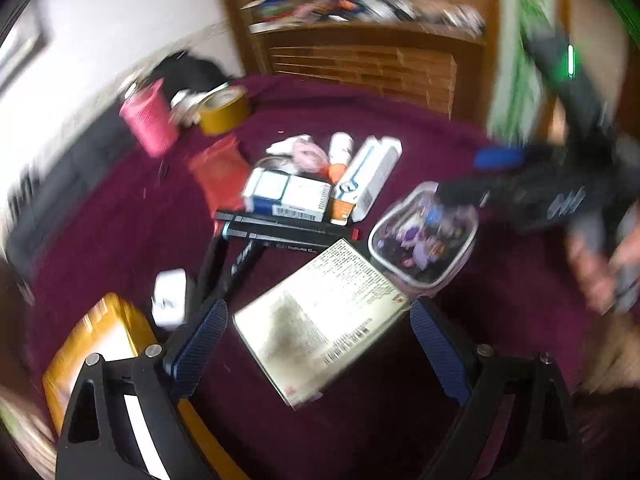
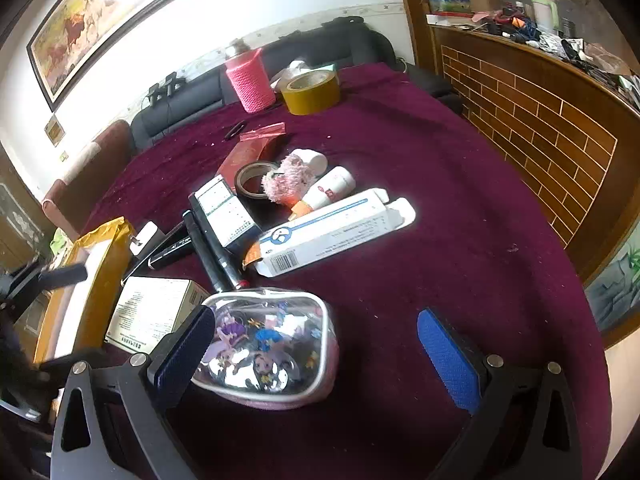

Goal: Organize objects
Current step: 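Grasp the printed leaflet with the left tool while the right tool grasps a white medicine box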

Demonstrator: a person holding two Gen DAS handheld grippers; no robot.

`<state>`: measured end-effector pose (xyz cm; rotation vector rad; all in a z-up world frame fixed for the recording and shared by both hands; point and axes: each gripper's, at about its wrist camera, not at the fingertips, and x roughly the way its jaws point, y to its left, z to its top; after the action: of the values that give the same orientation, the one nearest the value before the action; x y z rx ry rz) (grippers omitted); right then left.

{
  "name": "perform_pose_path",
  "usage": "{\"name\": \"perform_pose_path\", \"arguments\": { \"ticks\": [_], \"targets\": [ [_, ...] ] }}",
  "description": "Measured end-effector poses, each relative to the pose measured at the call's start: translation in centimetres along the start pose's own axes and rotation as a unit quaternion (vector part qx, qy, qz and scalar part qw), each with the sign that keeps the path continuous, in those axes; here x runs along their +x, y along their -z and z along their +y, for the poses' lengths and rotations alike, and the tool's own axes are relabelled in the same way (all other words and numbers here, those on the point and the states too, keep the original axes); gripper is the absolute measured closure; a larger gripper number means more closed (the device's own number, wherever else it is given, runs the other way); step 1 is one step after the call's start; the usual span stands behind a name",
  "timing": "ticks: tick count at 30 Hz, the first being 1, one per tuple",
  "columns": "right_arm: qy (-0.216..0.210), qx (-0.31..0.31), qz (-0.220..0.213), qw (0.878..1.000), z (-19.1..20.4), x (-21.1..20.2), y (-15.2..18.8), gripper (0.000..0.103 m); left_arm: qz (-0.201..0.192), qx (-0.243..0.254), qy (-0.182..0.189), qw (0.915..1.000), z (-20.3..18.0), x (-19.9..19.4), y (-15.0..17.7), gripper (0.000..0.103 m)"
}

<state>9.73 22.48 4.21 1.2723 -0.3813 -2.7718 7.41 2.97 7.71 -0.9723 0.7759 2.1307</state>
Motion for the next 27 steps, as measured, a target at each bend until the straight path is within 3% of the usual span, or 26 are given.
{"name": "perform_pose_path", "arguments": {
  "ticks": [2,3,9,13,15,16,17,18,20,23,25,26,27],
  "targets": [
    [0.005,0.002,-0.001,1.0,-0.5,-0.5,0.1,0.0,0.021,0.055,-0.019,0.9981,-0.5,1.5,-0.3,0.009],
    [0.008,0.004,-0.003,1.0,-0.7,-0.8,0.1,0.0,0.012,0.065,-0.001,0.9978,-0.4,1.7,-0.4,0.008],
    [0.004,0.023,-0.007,1.0,-2.1,-1.7,-0.1,0.0,0.066,0.093,0.048,0.9923,-1.3,4.1,0.0,0.009],
    [-0.005,0.016,-0.002,1.0,-1.7,-1.3,-0.4,0.0,0.063,0.094,0.031,0.9931,-2.4,3.4,0.5,0.014],
    [-0.007,0.008,0.001,1.0,-1.3,-1.0,-0.5,0.0,0.053,0.069,0.004,0.9962,-2.3,2.9,0.3,0.047],
    [-0.007,0.004,0.002,1.0,-1.2,-0.9,-0.5,0.0,0.052,0.05,0.01,0.9973,-2.0,2.6,0.1,0.053],
    [-0.008,0.001,0.002,1.0,-0.9,-0.9,-0.6,0.0,0.05,0.024,0.026,0.9981,-1.5,2.1,-0.1,0.071],
    [-0.007,-0.005,0.002,1.0,-0.7,-0.8,-0.7,0.0,0.045,-0.001,0.047,0.9979,-1.0,1.4,-0.1,0.098],
    [-0.004,-0.022,0.0,1.0,0.1,-0.8,-1.1,0.0,0.04,-0.044,0.056,0.9966,-0.1,0.7,0.1,0.103],
    [-0.004,-0.044,-0.002,0.999,1.4,-0.6,-2.1,0.0,0.034,-0.062,0.054,0.996,0.6,0.4,0.8,0.102],
    [-0.008,-0.05,0.0,0.999,2.0,-0.5,-2.8,0.0,0.018,-0.059,0.061,0.9962,1.2,0.1,0.9,0.078],
    [-0.008,-0.052,0.0,0.999,2.3,-0.5,-2.9,0.0,0.011,-0.046,0.063,0.9969,1.3,-0.2,0.9,0.041],
    [-0.006,-0.055,-0.001,0.998,2.5,-0.5,-3.0,0.0,0.003,-0.023,0.059,0.998,1.2,-0.3,0.8,0.017]
  ]
}}
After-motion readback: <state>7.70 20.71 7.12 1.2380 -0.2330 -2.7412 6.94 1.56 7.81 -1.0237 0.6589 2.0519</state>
